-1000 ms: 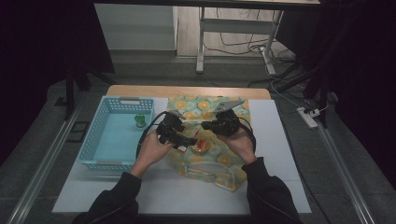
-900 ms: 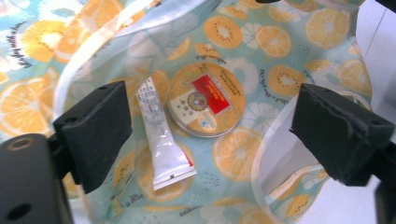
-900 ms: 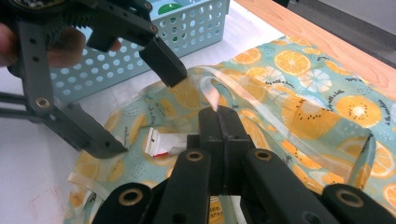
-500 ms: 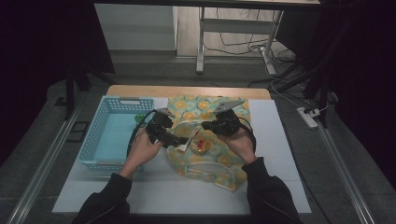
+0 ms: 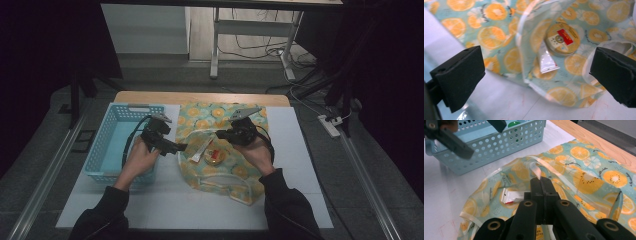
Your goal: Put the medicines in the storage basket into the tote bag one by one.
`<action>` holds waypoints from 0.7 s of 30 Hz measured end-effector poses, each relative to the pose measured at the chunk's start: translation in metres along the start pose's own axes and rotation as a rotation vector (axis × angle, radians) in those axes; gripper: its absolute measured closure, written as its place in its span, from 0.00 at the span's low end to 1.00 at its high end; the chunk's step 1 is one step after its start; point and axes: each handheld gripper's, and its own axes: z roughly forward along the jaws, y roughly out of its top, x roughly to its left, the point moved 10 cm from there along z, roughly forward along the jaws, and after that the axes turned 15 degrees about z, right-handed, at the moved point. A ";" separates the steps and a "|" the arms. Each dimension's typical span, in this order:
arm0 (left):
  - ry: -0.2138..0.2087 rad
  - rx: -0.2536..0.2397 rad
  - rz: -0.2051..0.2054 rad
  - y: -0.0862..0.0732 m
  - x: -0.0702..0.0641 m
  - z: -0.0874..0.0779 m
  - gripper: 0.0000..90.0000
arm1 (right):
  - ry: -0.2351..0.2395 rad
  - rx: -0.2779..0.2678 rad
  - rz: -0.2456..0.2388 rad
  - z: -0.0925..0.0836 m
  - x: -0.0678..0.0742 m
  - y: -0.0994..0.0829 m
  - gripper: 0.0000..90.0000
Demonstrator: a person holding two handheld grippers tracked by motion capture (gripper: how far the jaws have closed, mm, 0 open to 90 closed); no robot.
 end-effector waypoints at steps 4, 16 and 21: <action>0.014 -0.024 -0.019 -0.005 0.012 -0.010 0.00 | 0.000 -0.001 0.002 0.000 0.000 0.000 1.00; 0.115 -0.012 -0.042 -0.027 0.051 -0.030 0.00 | -0.004 -0.004 0.001 -0.001 -0.001 0.001 1.00; 0.147 0.005 -0.072 -0.038 0.067 -0.032 0.00 | -0.003 -0.002 0.001 0.000 -0.001 0.000 1.00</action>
